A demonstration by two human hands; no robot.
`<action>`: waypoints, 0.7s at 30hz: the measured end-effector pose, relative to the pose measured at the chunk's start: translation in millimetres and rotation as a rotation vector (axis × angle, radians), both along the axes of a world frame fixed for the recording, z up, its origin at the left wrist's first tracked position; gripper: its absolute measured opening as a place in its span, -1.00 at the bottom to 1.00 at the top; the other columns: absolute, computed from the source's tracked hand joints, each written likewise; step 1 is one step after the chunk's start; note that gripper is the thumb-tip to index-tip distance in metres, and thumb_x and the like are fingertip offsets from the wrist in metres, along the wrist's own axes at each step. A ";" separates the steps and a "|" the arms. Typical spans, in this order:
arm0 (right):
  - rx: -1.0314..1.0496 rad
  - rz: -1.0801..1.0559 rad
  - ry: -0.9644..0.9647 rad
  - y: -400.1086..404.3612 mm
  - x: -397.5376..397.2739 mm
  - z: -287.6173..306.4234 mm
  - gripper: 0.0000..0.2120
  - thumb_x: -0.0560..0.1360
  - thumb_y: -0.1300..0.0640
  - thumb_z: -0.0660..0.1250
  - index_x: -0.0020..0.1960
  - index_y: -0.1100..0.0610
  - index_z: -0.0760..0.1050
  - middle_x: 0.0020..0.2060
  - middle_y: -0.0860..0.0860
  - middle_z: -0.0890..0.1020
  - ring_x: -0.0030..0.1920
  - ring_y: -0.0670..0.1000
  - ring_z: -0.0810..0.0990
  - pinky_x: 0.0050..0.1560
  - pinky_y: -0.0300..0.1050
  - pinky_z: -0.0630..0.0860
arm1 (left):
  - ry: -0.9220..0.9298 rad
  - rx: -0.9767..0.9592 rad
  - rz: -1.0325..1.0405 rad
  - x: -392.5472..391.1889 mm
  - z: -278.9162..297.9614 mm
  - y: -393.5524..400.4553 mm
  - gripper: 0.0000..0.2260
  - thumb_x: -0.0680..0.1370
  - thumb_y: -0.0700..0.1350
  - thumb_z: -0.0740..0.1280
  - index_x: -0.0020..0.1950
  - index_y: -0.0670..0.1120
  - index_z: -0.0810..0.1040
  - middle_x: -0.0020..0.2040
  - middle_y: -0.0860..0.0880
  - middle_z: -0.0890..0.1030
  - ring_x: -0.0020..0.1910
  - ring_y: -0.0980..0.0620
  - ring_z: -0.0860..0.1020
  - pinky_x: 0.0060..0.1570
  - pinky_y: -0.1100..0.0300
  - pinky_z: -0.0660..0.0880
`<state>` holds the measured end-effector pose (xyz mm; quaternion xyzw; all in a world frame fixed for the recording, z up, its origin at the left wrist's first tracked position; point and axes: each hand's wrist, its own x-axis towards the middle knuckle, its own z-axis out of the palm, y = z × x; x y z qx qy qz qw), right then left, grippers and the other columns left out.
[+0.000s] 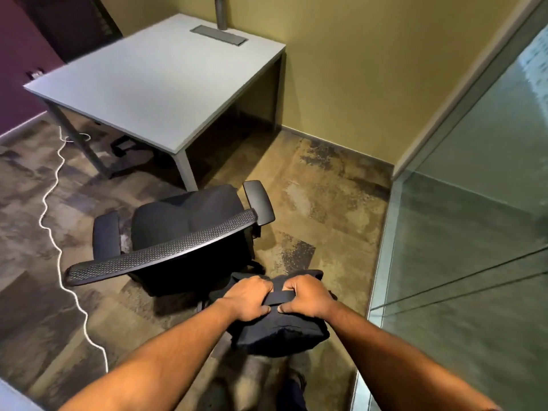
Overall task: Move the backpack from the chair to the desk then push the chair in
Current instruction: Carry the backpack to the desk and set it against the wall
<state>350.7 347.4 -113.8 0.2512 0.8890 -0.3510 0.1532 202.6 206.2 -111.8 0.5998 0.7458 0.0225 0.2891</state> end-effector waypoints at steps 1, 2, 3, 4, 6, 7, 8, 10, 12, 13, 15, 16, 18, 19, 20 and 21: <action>0.014 -0.010 0.016 11.3 5.9 -0.8 -0.63 0.36 -0.10 0.56 -0.26 0.16 0.51 -0.35 0.06 0.61 -0.32 0.06 0.57 -0.36 0.04 0.31 | 0.002 0.010 -0.013 2.4 1.0 12.1 -0.82 0.49 -0.01 0.38 -0.01 -0.02 0.44 0.06 -0.15 0.59 0.13 -0.19 0.54 0.00 -0.02 0.42; 0.030 -0.019 0.026 23.0 11.8 -1.5 -0.65 0.37 -0.10 0.55 -0.26 0.15 0.52 -0.33 0.07 0.62 -0.30 0.06 0.59 -0.35 0.05 0.35 | 0.001 0.016 -0.026 5.3 2.6 25.1 -0.84 0.47 -0.05 0.38 -0.03 -0.02 0.43 0.05 -0.15 0.59 0.12 -0.19 0.54 0.00 -0.03 0.44; 0.049 -0.028 0.035 35.0 17.4 -1.6 -0.65 0.37 -0.12 0.54 -0.25 0.14 0.52 -0.32 0.07 0.63 -0.29 0.05 0.59 -0.35 0.06 0.37 | -0.003 0.023 -0.039 8.0 4.6 38.6 -0.84 0.46 -0.08 0.37 -0.02 -0.03 0.45 0.05 -0.14 0.59 0.12 -0.19 0.53 0.02 -0.03 0.46; 0.066 -0.031 0.042 44.8 21.3 -1.2 -0.65 0.37 -0.13 0.53 -0.25 0.11 0.51 -0.32 0.06 0.62 -0.29 0.03 0.58 -0.35 0.04 0.36 | -0.011 0.030 -0.046 9.2 6.6 49.4 -0.85 0.46 -0.11 0.37 0.00 -0.05 0.47 0.05 -0.13 0.59 0.12 -0.18 0.53 0.05 -0.04 0.48; 0.080 -0.052 0.050 68.6 32.2 0.3 -0.69 0.37 -0.16 0.53 -0.27 0.00 0.49 -0.32 -0.02 0.62 -0.30 -0.04 0.56 -0.39 -0.06 0.29 | -0.021 0.046 -0.062 14.7 10.0 75.2 -0.83 0.45 -0.17 0.36 0.03 -0.05 0.50 0.04 -0.13 0.58 0.11 -0.18 0.53 0.05 -0.05 0.49; 0.084 -0.063 0.052 79.7 37.2 2.0 -0.71 0.36 -0.17 0.53 -0.30 -0.07 0.46 -0.34 -0.07 0.61 -0.32 -0.09 0.54 -0.41 -0.15 0.26 | -0.019 0.059 -0.069 17.0 12.1 87.1 -0.83 0.45 -0.19 0.35 0.03 -0.05 0.50 0.04 -0.12 0.58 0.11 -0.17 0.52 0.04 -0.04 0.48; 0.091 -0.072 0.058 90.3 41.4 4.4 -0.70 0.36 -0.17 0.53 -0.32 -0.11 0.44 -0.36 -0.11 0.59 -0.34 -0.12 0.52 -0.42 -0.21 0.23 | -0.019 0.075 -0.078 19.2 14.7 98.9 -0.83 0.45 -0.20 0.35 0.02 -0.05 0.50 0.03 -0.12 0.58 0.10 -0.16 0.51 0.03 -0.03 0.47; 0.119 -0.083 0.083 107.7 46.9 8.8 -0.72 0.37 -0.18 0.54 -0.30 -0.12 0.47 -0.38 -0.14 0.58 -0.35 -0.14 0.51 -0.43 -0.27 0.24 | -0.023 0.108 -0.094 21.6 20.5 119.4 -0.84 0.47 -0.21 0.35 0.02 -0.05 0.51 0.04 -0.11 0.58 0.11 -0.14 0.49 0.01 0.01 0.42; 0.158 -0.107 0.124 124.8 51.4 13.6 -0.76 0.37 -0.18 0.54 -0.21 -0.06 0.58 -0.32 -0.12 0.66 -0.30 -0.13 0.55 -0.39 -0.27 0.33 | -0.025 0.139 -0.110 23.0 27.1 140.2 -0.85 0.48 -0.21 0.34 0.03 -0.07 0.52 0.05 -0.11 0.59 0.11 -0.14 0.48 0.01 0.07 0.35; 0.176 -0.121 0.146 133.1 52.6 16.8 -0.77 0.38 -0.18 0.54 -0.15 -0.04 0.63 -0.27 -0.11 0.69 -0.26 -0.12 0.58 -0.35 -0.24 0.40 | -0.023 0.156 -0.116 22.8 30.5 150.0 -0.84 0.48 -0.22 0.34 0.04 -0.08 0.53 0.06 -0.12 0.59 0.11 -0.15 0.48 0.01 0.09 0.33; 0.206 -0.137 0.175 147.9 53.0 22.4 -0.80 0.41 -0.13 0.52 -0.06 -0.04 0.68 -0.18 -0.11 0.74 -0.17 -0.10 0.65 -0.20 -0.11 0.55 | -0.016 0.183 -0.111 20.9 36.6 166.9 -0.81 0.48 -0.23 0.33 0.08 -0.09 0.54 0.08 -0.13 0.59 0.14 -0.15 0.48 0.03 0.10 0.33; 0.218 -0.141 0.186 155.7 52.6 25.2 -0.84 0.42 -0.07 0.50 -0.03 -0.05 0.70 -0.15 -0.10 0.75 -0.12 -0.07 0.68 -0.15 -0.06 0.58 | -0.010 0.196 -0.103 19.5 39.8 175.6 -0.79 0.48 -0.23 0.33 0.10 -0.10 0.54 0.10 -0.14 0.60 0.15 -0.16 0.49 0.06 0.08 0.36; 0.256 -0.143 0.209 172.6 49.8 31.3 -0.82 0.44 0.03 0.47 0.04 -0.04 0.71 -0.09 -0.08 0.76 -0.06 0.00 0.70 -0.08 -0.01 0.61 | 0.011 0.225 -0.087 14.6 45.3 192.9 -0.78 0.48 -0.22 0.34 0.12 -0.10 0.54 0.13 -0.13 0.60 0.18 -0.16 0.50 0.08 0.03 0.42; 0.288 -0.136 0.215 180.2 47.7 34.6 -0.77 0.45 0.04 0.46 0.10 -0.04 0.71 -0.04 -0.07 0.76 -0.01 0.02 0.69 -0.03 0.00 0.61 | 0.023 0.238 -0.079 11.9 47.2 200.1 -0.78 0.49 -0.21 0.34 0.13 -0.09 0.54 0.14 -0.13 0.60 0.18 -0.16 0.51 0.08 0.02 0.43; 0.329 -0.124 0.219 189.7 44.7 38.0 -0.72 0.47 0.04 0.47 0.18 -0.03 0.70 0.03 -0.05 0.75 0.06 0.05 0.69 0.02 0.01 0.61 | 0.033 0.255 -0.069 8.4 48.9 209.2 -0.78 0.49 -0.20 0.34 0.13 -0.09 0.53 0.15 -0.12 0.60 0.18 -0.15 0.51 0.07 0.02 0.44; 0.373 -0.115 0.225 199.1 41.9 40.6 -0.67 0.48 0.04 0.47 0.24 -0.03 0.68 0.09 -0.03 0.73 0.11 0.08 0.67 0.07 0.01 0.60 | 0.041 0.271 -0.060 4.8 50.4 218.5 -0.77 0.50 -0.19 0.34 0.14 -0.08 0.52 0.15 -0.12 0.59 0.19 -0.15 0.50 0.06 0.03 0.43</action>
